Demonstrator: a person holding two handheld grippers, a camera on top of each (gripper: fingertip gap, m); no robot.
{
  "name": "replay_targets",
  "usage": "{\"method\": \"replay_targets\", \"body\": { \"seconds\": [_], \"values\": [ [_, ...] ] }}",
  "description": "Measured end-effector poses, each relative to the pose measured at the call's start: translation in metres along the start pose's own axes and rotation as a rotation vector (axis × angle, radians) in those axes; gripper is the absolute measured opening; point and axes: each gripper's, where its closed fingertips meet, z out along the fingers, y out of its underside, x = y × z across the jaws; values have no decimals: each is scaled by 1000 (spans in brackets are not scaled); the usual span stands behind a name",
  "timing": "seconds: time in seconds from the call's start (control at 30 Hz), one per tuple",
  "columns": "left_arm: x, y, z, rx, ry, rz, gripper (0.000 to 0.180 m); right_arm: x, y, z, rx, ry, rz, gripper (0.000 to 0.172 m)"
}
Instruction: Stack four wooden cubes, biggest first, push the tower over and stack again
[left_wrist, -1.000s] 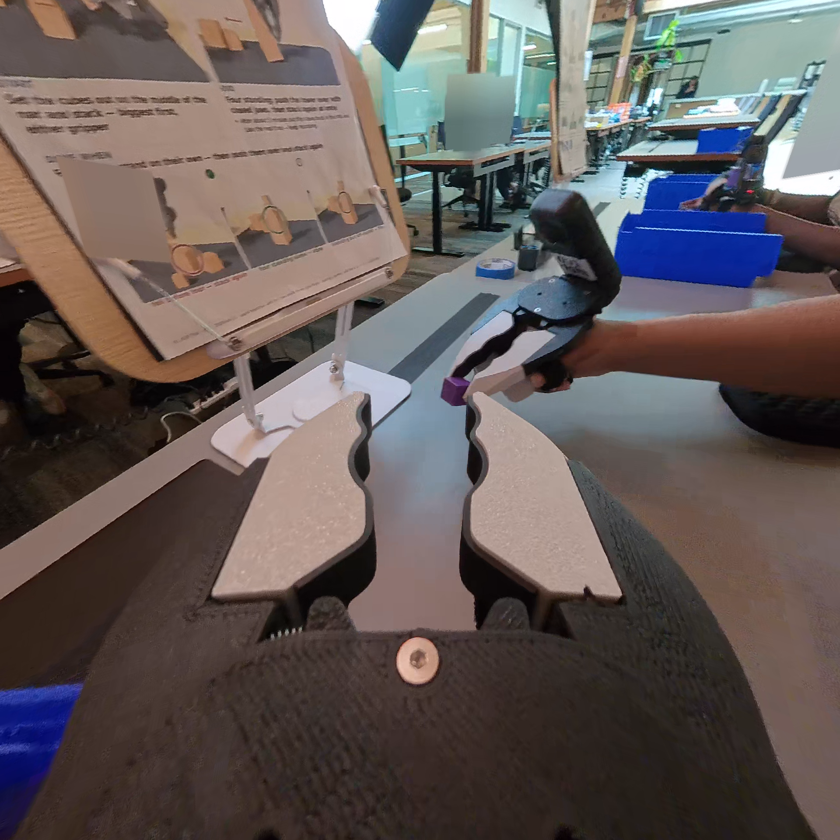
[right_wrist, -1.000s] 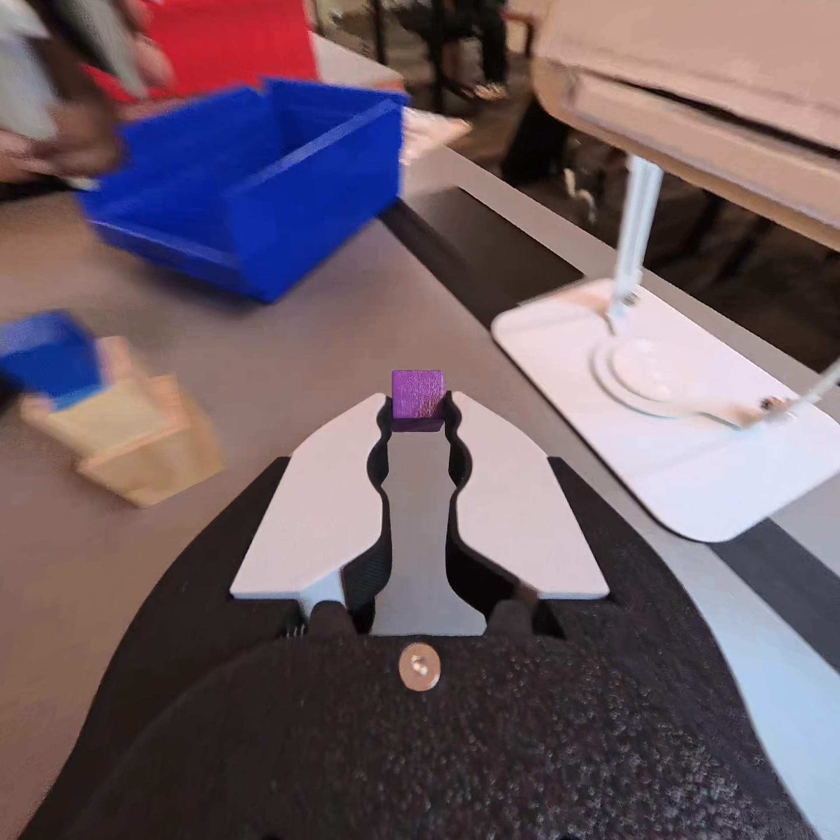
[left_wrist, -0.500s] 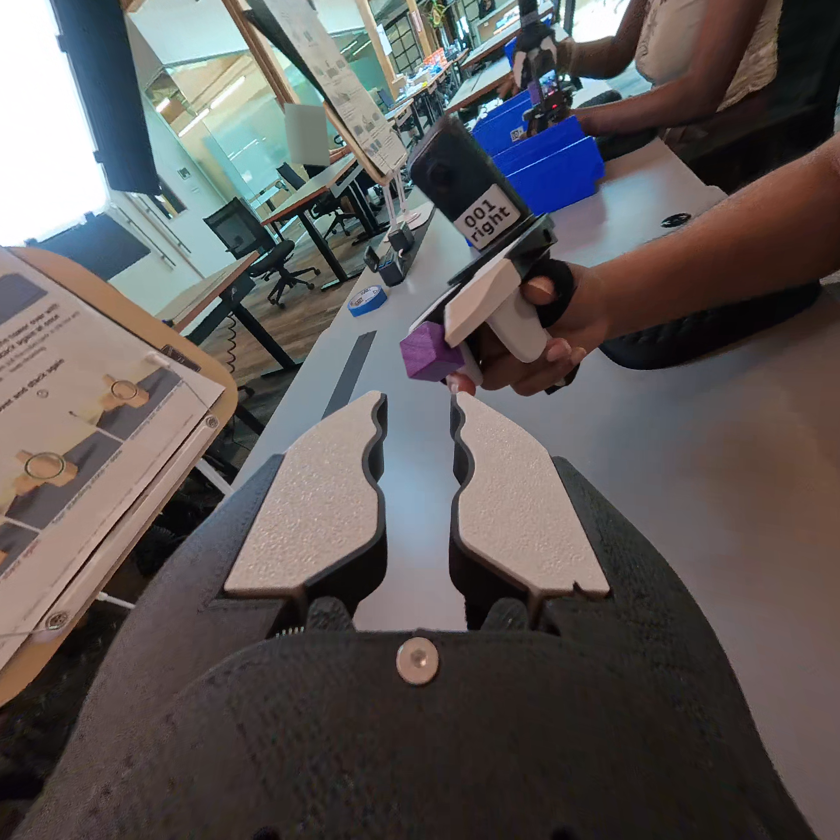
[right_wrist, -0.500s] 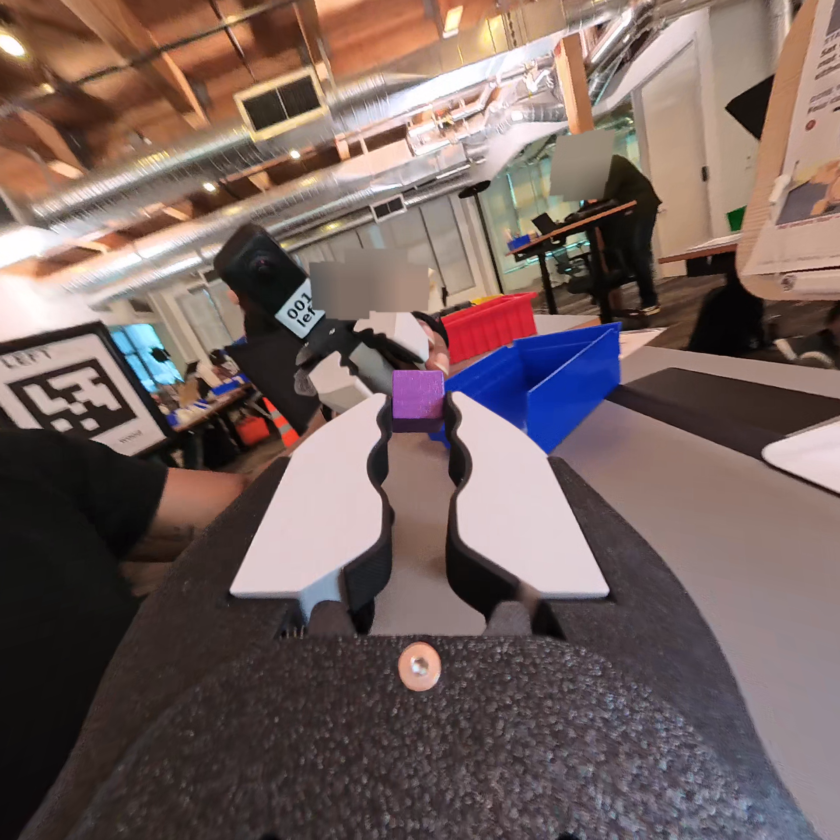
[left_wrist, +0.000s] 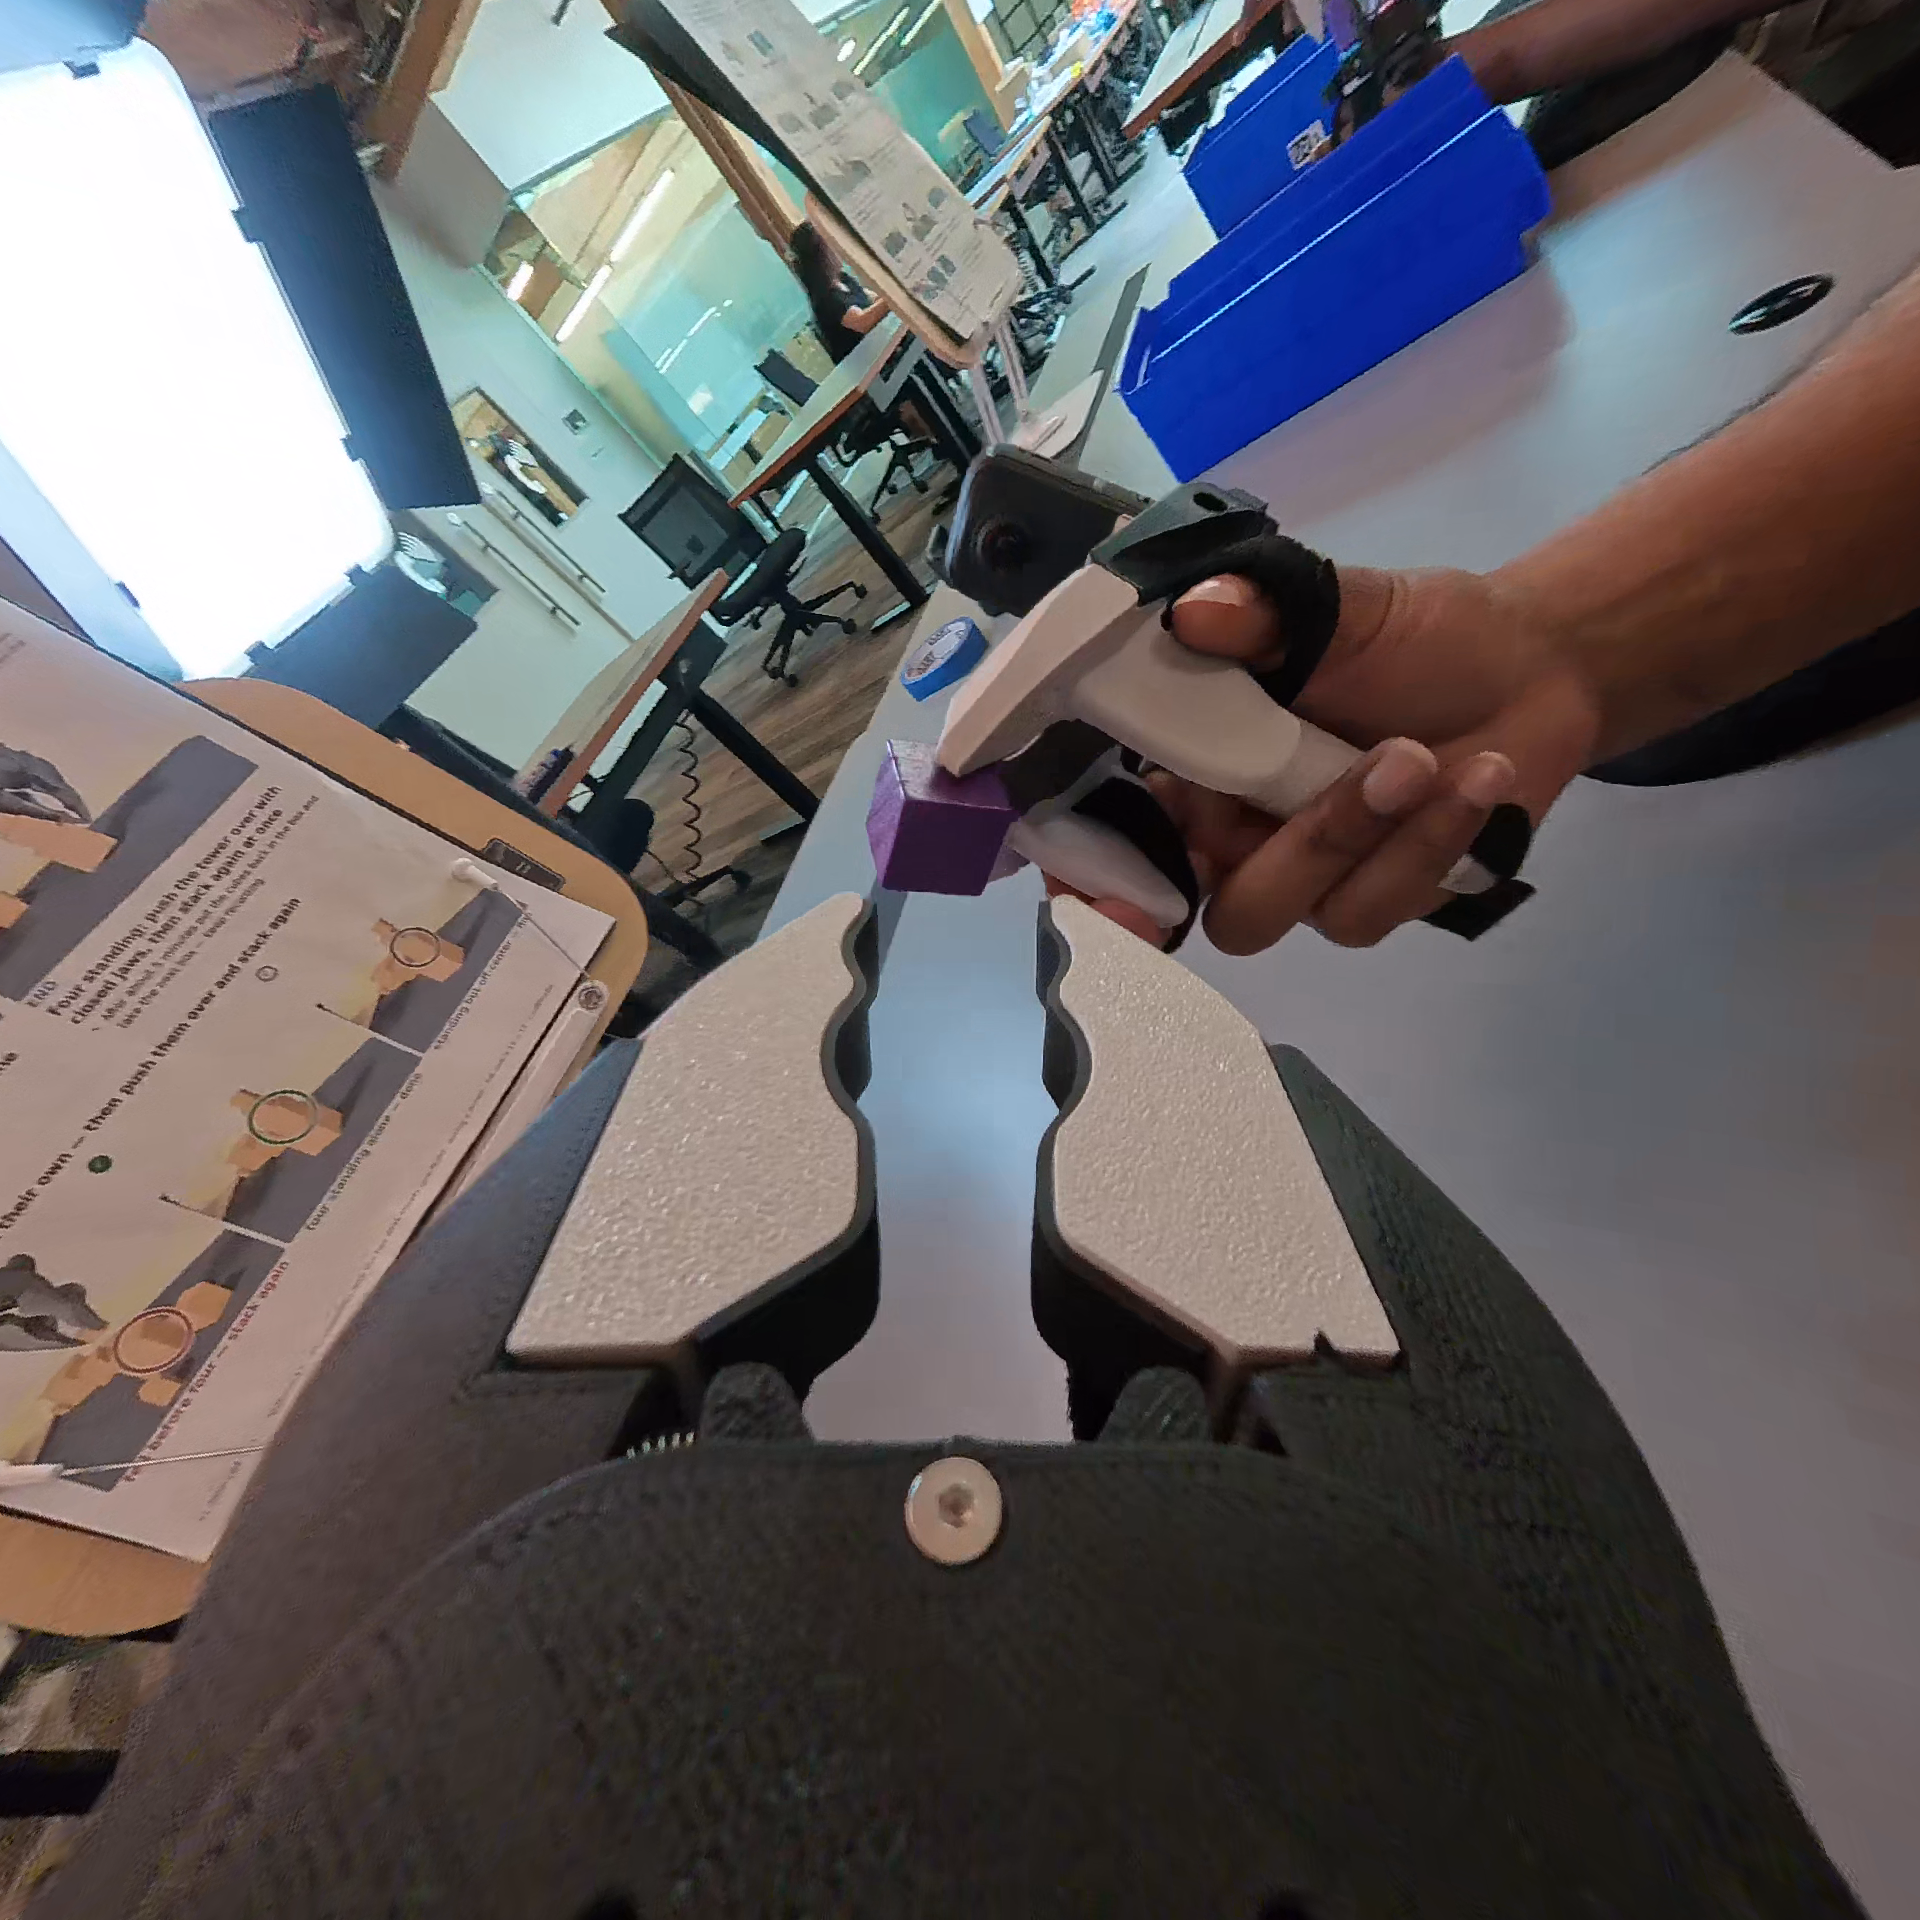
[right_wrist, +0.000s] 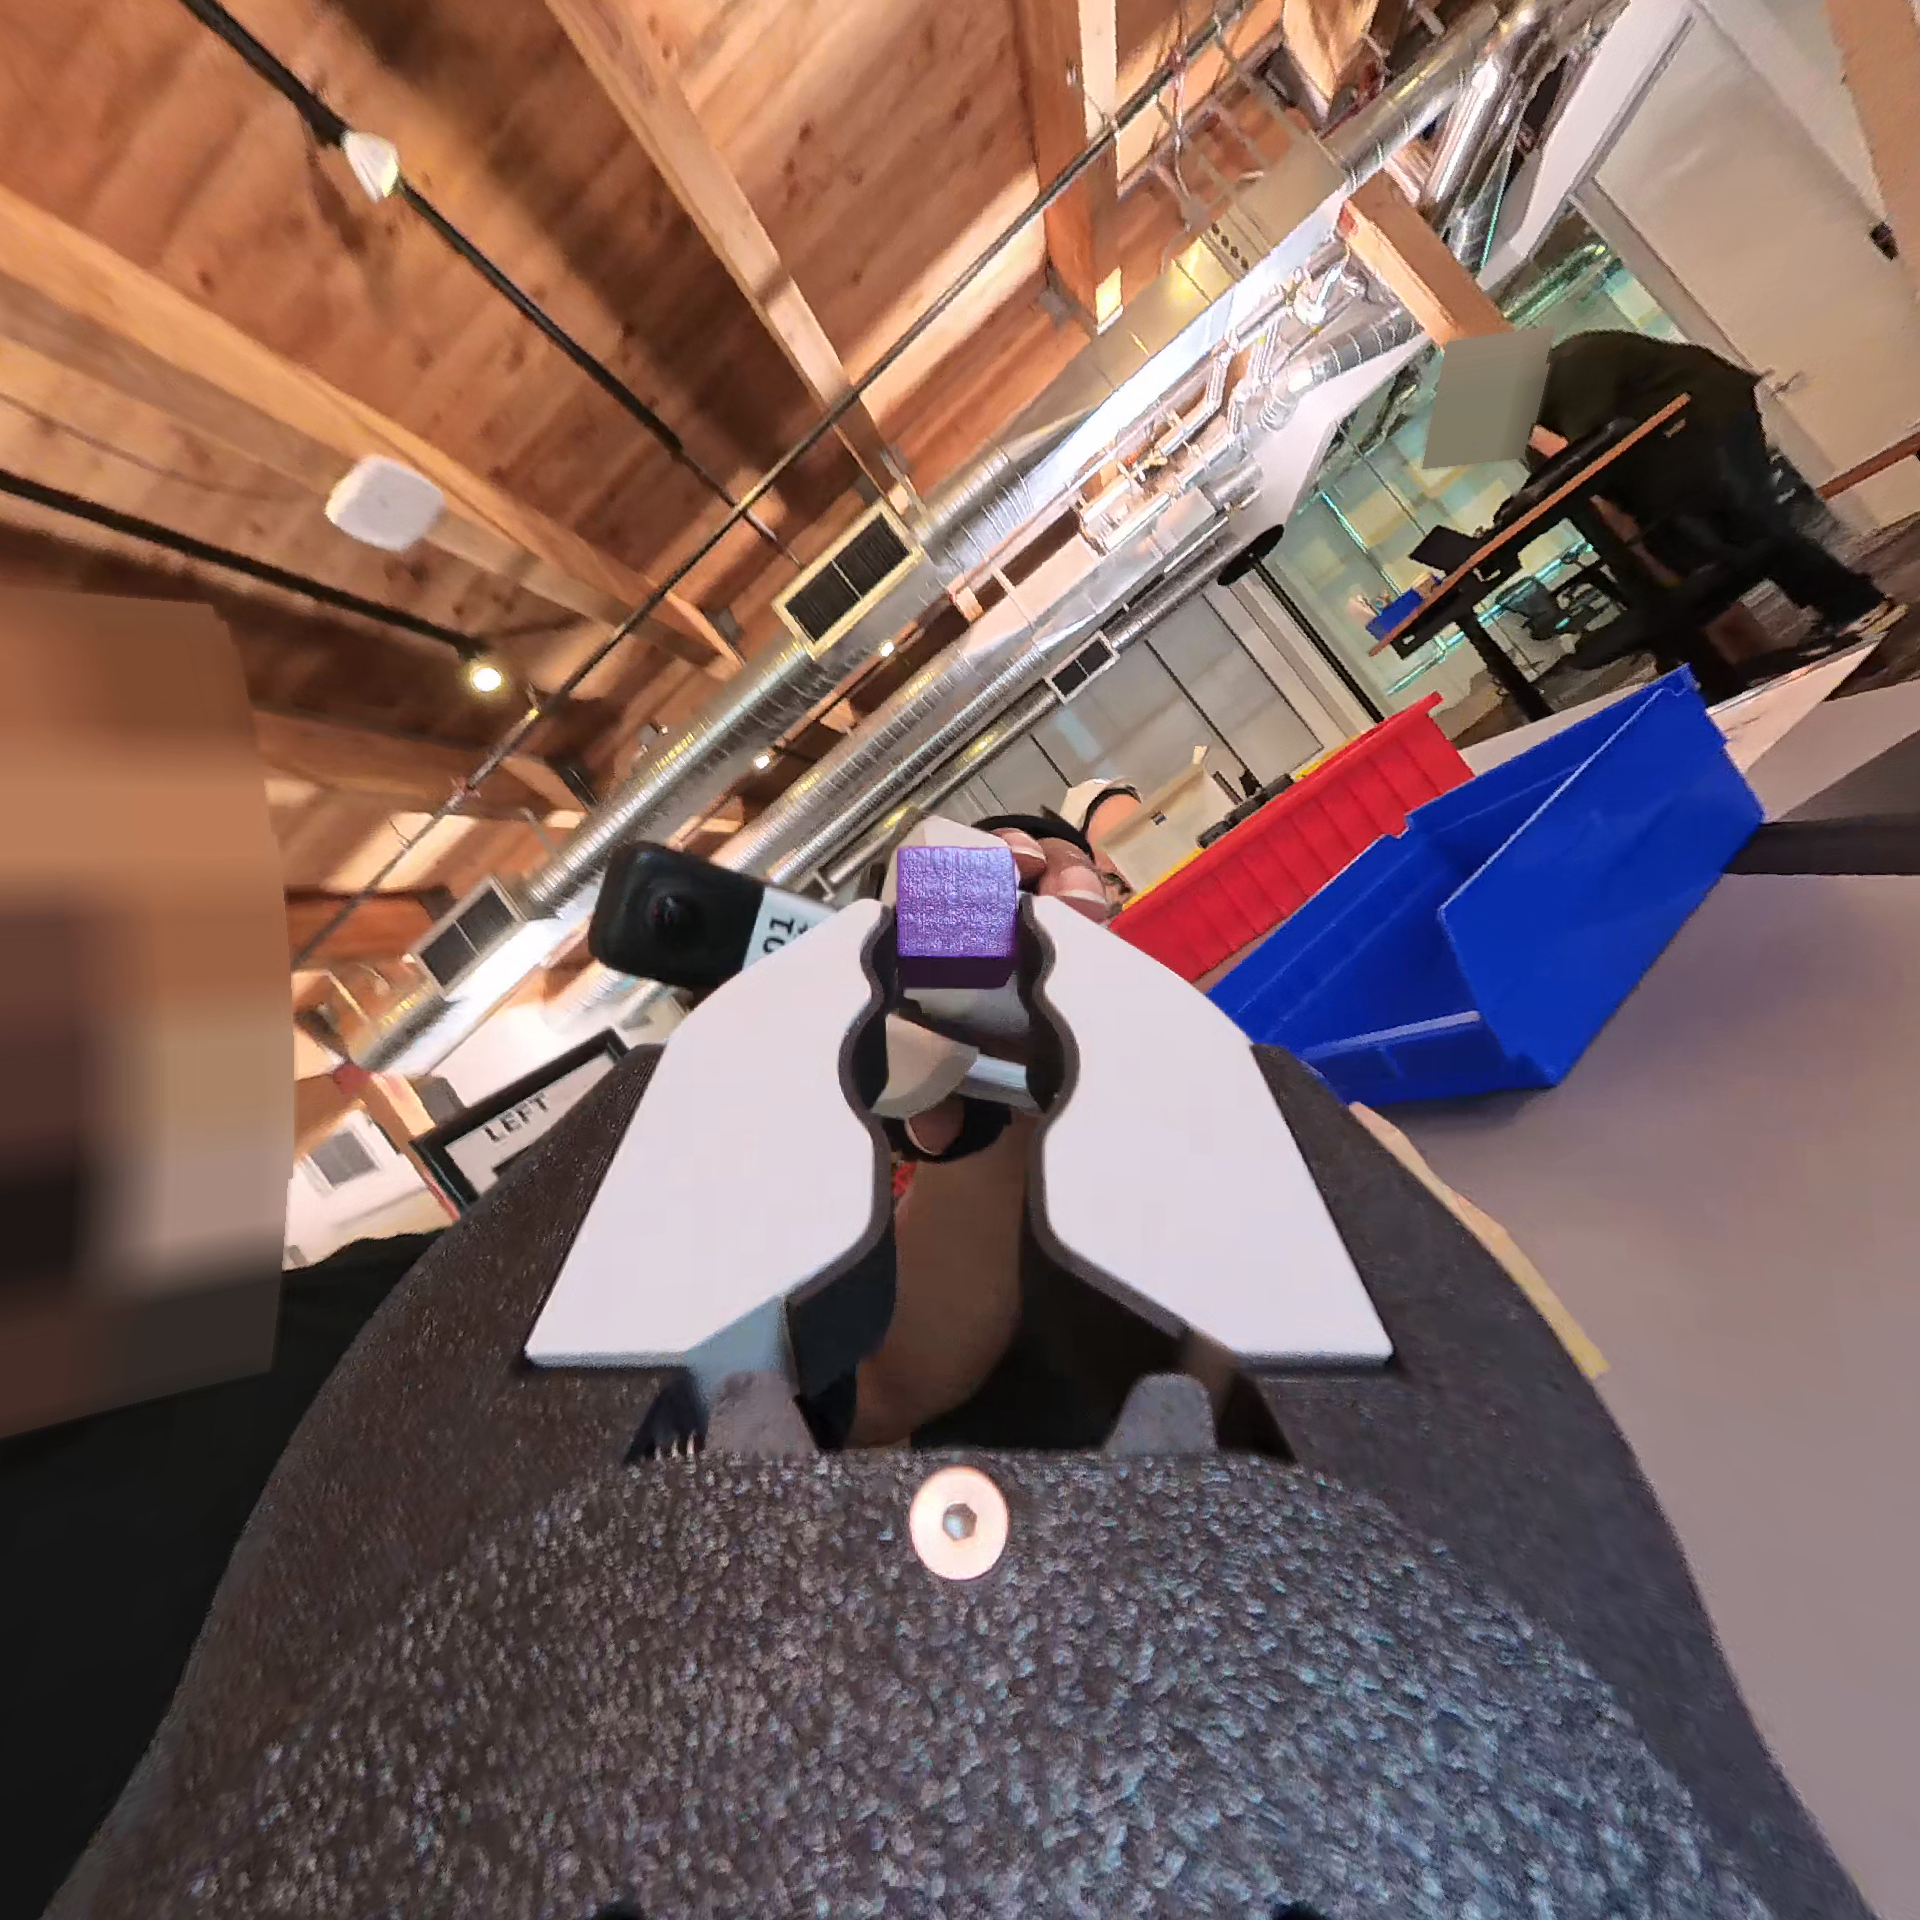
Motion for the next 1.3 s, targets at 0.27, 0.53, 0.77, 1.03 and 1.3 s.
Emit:
{"method": "replay_targets", "body": {
  "seconds": [0.27,0.53,0.77,1.03,1.3],
  "values": [
    [-2,-8,9,54,-141,71,23,2,4,2,23,13,20,22],
    [-3,-4,8,-4,-129,58,22,7,6,0,-16,24,12,24],
    [-28,5,-19,-93,-54,-142,22,23,-17,-30,-117,222,-294,38],
    [-47,48,-52,-363,24,-292,21,47,13,-92,-470,446,-638,48],
    [-34,83,-74,-751,334,-234,21,46,47,-99,-620,427,-703,48]
  ]
}}
